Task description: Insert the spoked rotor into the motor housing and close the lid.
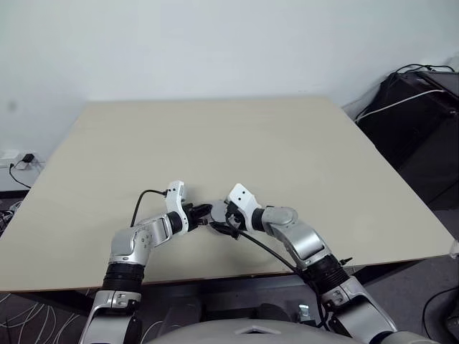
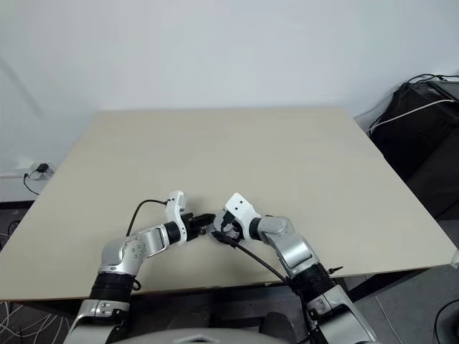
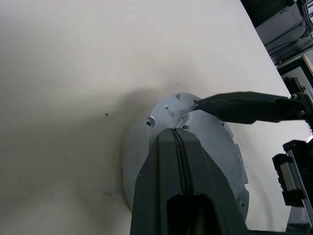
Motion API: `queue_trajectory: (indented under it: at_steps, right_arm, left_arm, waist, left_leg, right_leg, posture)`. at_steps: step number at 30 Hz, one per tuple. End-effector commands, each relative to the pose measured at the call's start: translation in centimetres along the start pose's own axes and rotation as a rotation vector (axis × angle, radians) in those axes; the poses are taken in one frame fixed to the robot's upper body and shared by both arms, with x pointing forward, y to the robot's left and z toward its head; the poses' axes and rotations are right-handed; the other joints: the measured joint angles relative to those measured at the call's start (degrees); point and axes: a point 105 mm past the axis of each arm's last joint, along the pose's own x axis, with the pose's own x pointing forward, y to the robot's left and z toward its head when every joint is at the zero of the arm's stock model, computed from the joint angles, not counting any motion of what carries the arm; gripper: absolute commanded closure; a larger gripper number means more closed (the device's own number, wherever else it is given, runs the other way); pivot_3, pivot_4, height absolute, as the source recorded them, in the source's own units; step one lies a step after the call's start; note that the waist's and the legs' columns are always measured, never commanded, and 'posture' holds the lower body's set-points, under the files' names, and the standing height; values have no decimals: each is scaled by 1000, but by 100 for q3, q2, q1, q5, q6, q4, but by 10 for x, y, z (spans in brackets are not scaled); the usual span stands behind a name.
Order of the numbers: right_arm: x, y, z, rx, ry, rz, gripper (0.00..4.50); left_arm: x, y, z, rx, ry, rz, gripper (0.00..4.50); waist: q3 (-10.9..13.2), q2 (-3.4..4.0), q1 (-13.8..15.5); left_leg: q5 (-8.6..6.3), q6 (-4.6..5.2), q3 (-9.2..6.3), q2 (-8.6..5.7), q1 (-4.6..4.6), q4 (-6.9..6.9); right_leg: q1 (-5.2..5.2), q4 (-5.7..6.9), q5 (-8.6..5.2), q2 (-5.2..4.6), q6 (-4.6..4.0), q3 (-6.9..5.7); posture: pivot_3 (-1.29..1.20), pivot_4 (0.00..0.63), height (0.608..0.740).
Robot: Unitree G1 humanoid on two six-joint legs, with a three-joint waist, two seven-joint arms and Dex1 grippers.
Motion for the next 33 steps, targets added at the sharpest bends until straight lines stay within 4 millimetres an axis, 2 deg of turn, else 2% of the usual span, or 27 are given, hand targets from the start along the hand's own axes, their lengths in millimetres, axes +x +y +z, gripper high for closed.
queue_trajectory:
  at_steps: [1, 4, 8, 13, 16, 18, 23, 27, 33]
  right_arm:
    - [-8, -2, -2, 28, 0, 0, 25]
    - [-24, -5, 13, 21, -79, -22, 25]
    - [-48, -11, 22, 41, -153, -76, 25]
    - [-62, -18, 3, 185, -167, -168, 25]
    - [-60, -29, -14, 432, -182, -273, 25]
    - [-55, -27, -19, 590, -212, -283, 25]
    - [-44, -18, -15, 882, -296, -215, 25]
    - [-37, -16, -12, 1025, -321, -172, 25]
    - [-28, -10, -11, 1113, -301, -113, 25]
  left_arm:
    - [4, -4, -12, -8, 57, -8, 4500]
    - [3, -5, -12, -9, 53, -13, 4500]
    - [2, -6, -13, -9, 52, -16, 4500]
    - [2, -6, -14, -6, 52, -19, 4500]
    - [2, -6, -14, -6, 53, -21, 4500]
    - [2, -6, -15, -7, 53, -21, 4500]
    - [2, -7, -17, -12, 50, -22, 4500]
    - [1, -7, -17, -15, 47, -21, 4500]
    - [0, -7, -16, -18, 38, -19, 4500]
  waist:
    - [1, -1, 0]
    - [5, -5, 14]
    - [11, -8, 16]
    - [13, -12, 23]
    - [15, -12, 14]
    - [14, -8, 10]
    - [16, -4, 13]
    - [17, -2, 11]
    - [13, 10, -15]
  left_leg:
    - [0, 0, 0, 0, 0, 0]
    - [-1, 2, 0, 0, -4, -1]
    - [-4, 5, 1, -1, -17, -1]
    - [-4, 5, 0, 0, -19, -5]
    - [-4, 5, 1, 0, -21, -6]
    - [-3, 5, 1, 0, -20, -7]
    - [-4, 5, 1, -2, -25, -10]
    - [-5, 7, 2, -6, -28, -10]
    - [-4, 6, 3, -7, -37, -12]
  right_leg:
    - [0, -1, 0, 0, 0, 0]
    - [-2, -4, 0, 0, 0, 0]
    - [-15, -9, 0, -1, 0, 1]
    - [-19, -10, 0, -1, 0, 1]
    - [-20, -12, 0, -1, 0, 2]
    - [-21, -8, 0, 0, 0, 2]
    - [-24, -11, 0, 0, 0, 2]
    - [-27, -12, 0, -2, 0, 3]
    - [-44, -7, 0, -2, 1, 4]
  posture:
    - [0, 0, 740]
    - [0, 0, 740]
    - [0, 0, 740]
    - [0, 0, 740]
    - [0, 0, 740]
    - [0, 0, 740]
    - [0, 0, 740]
    - [0, 0, 740]
    - [0, 0, 740]
